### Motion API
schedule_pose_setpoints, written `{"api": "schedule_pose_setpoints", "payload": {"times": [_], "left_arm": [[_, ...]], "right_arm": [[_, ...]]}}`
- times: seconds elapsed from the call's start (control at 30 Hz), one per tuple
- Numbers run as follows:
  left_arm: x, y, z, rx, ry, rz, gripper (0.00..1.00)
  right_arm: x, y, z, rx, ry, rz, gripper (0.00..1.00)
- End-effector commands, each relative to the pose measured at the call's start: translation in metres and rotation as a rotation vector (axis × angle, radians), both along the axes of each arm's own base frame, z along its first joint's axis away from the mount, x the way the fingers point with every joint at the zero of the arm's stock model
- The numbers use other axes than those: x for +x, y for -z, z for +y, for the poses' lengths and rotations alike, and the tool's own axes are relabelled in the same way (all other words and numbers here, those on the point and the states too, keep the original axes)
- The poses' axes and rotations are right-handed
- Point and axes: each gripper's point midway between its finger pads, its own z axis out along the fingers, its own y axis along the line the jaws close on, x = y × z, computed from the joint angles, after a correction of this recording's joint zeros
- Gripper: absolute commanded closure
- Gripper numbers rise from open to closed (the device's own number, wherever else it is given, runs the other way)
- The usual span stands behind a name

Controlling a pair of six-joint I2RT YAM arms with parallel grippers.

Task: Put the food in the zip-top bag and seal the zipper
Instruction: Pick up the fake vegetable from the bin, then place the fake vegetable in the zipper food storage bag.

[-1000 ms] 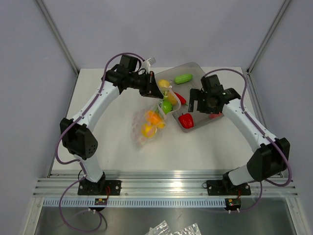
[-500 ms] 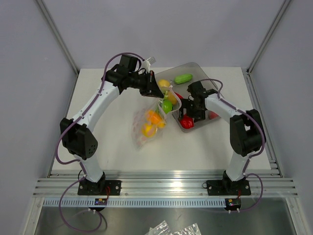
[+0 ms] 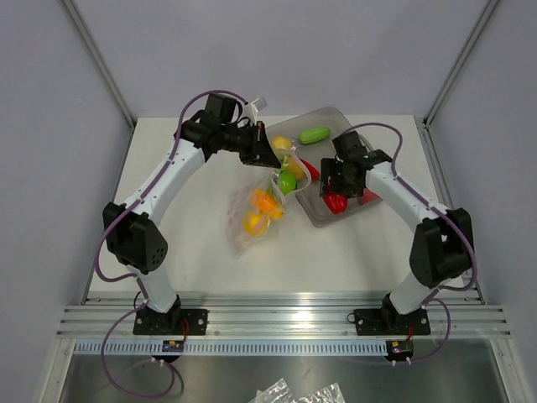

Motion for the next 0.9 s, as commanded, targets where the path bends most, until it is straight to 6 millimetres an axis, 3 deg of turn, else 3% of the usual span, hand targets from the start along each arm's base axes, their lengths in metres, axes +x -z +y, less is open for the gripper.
{"api": "schedule_pose_setpoints", "payload": {"times": [0.0, 0.07, 0.2, 0.3, 0.4, 0.43, 0.5, 0.63, 0.77, 0.8, 0.87], "left_arm": [[-0.007, -0.035, 0.0, -0.069, 0.025, -0.095, 1.0], [-0.007, -0.036, -0.001, -0.077, 0.034, -0.099, 1.0], [-0.006, -0.035, -0.002, -0.076, 0.036, -0.096, 1.0], [-0.007, -0.035, -0.002, -0.078, 0.036, -0.097, 1.0], [-0.007, -0.035, -0.002, -0.078, 0.036, -0.101, 1.0], [-0.007, -0.036, -0.002, -0.077, 0.034, -0.1, 1.0], [-0.008, -0.038, -0.001, -0.078, 0.032, -0.106, 1.0], [-0.008, -0.046, 0.0, -0.081, 0.024, -0.127, 1.0], [-0.011, -0.056, -0.001, -0.099, 0.033, -0.139, 1.0], [-0.011, -0.057, -0.001, -0.1, 0.033, -0.139, 1.0], [-0.012, -0.062, -0.002, -0.113, 0.04, -0.143, 1.0]], "right_arm": [[0.013, -0.094, -0.024, -0.015, 0.094, -0.236, 0.54], [0.005, -0.125, -0.025, 0.015, 0.1, -0.271, 0.54], [0.001, -0.193, -0.004, 0.16, 0.048, -0.397, 0.52], [-0.003, -0.22, 0.021, 0.221, -0.005, -0.44, 0.5], [0.0, -0.234, 0.049, 0.256, -0.054, -0.464, 0.5], [-0.002, -0.231, 0.066, 0.273, -0.087, -0.448, 0.5], [0.003, -0.228, 0.08, 0.297, -0.103, -0.449, 0.5], [-0.004, -0.194, 0.119, 0.36, -0.196, -0.336, 0.5], [-0.014, -0.165, 0.137, 0.359, -0.242, -0.259, 0.47], [-0.015, -0.158, 0.138, 0.35, -0.245, -0.239, 0.42], [-0.017, -0.154, 0.137, 0.343, -0.245, -0.225, 0.22]]}}
